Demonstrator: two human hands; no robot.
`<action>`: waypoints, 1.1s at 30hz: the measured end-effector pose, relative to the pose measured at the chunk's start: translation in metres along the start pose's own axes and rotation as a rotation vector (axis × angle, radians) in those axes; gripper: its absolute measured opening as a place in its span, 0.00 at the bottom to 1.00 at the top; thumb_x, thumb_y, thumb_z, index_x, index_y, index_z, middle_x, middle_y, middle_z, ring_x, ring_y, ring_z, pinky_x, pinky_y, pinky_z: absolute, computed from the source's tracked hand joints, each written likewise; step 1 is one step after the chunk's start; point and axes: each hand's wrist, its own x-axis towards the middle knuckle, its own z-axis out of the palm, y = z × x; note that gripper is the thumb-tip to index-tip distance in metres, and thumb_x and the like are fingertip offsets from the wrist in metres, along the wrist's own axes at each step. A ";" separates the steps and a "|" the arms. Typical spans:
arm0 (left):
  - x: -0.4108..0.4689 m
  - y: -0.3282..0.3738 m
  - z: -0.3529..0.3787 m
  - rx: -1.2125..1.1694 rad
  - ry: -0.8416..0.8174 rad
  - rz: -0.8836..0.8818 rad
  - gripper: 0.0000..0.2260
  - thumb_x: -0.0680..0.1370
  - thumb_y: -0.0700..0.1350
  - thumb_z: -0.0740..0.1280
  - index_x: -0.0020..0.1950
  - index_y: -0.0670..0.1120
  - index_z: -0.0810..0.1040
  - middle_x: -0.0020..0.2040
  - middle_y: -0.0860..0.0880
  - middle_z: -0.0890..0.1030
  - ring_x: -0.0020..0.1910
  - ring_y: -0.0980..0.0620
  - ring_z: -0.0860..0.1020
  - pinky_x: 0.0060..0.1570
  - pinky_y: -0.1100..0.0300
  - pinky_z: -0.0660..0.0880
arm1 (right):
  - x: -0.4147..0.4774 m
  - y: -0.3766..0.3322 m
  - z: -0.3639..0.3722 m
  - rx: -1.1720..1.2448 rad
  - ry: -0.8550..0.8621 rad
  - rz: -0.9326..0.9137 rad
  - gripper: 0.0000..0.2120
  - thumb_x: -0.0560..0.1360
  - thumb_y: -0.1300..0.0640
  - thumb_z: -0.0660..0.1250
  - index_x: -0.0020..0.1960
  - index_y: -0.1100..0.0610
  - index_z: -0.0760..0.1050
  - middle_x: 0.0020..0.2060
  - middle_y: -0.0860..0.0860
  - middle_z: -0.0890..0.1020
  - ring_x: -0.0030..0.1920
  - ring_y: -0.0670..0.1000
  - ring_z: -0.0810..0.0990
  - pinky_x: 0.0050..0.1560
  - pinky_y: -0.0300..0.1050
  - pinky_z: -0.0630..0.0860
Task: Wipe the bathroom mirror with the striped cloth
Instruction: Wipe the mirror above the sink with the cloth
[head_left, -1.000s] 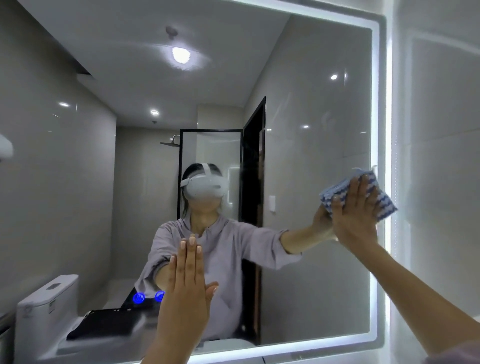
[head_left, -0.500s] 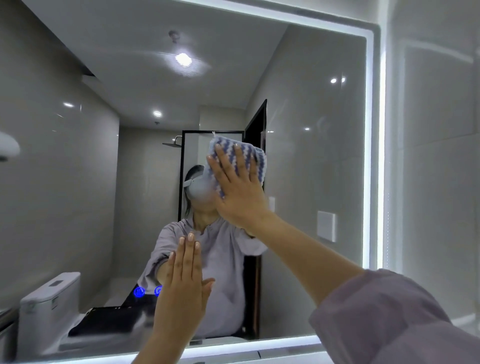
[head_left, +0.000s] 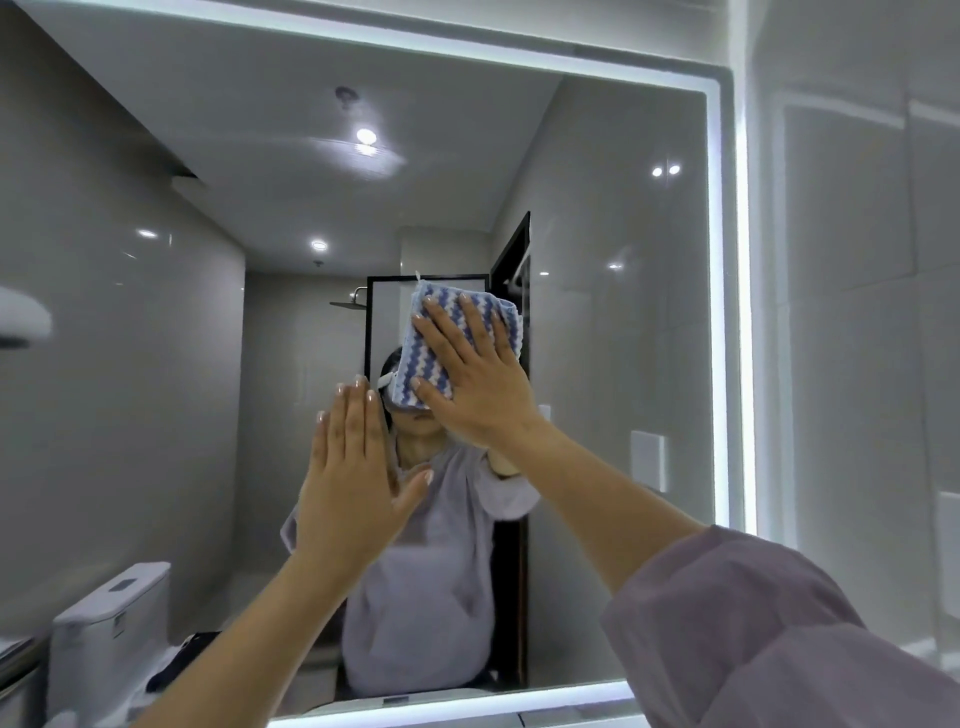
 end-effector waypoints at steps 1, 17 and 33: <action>0.005 0.000 0.000 -0.006 -0.003 -0.006 0.43 0.73 0.69 0.40 0.75 0.39 0.34 0.76 0.41 0.34 0.75 0.46 0.33 0.73 0.52 0.35 | 0.003 0.003 0.000 0.004 0.012 0.006 0.32 0.79 0.40 0.51 0.78 0.48 0.42 0.78 0.45 0.44 0.76 0.51 0.36 0.72 0.51 0.27; 0.011 0.005 0.007 -0.123 0.000 -0.002 0.45 0.71 0.70 0.39 0.74 0.39 0.32 0.75 0.41 0.32 0.75 0.46 0.32 0.74 0.51 0.36 | -0.057 0.147 -0.008 -0.043 0.040 0.316 0.32 0.78 0.37 0.40 0.77 0.48 0.36 0.78 0.48 0.41 0.77 0.53 0.37 0.76 0.58 0.40; 0.012 0.005 0.011 -0.165 0.025 0.011 0.45 0.71 0.70 0.40 0.74 0.38 0.35 0.76 0.41 0.33 0.75 0.46 0.33 0.72 0.55 0.30 | -0.107 0.200 -0.006 0.058 0.082 0.752 0.30 0.82 0.47 0.51 0.78 0.55 0.43 0.78 0.52 0.46 0.77 0.57 0.42 0.75 0.54 0.39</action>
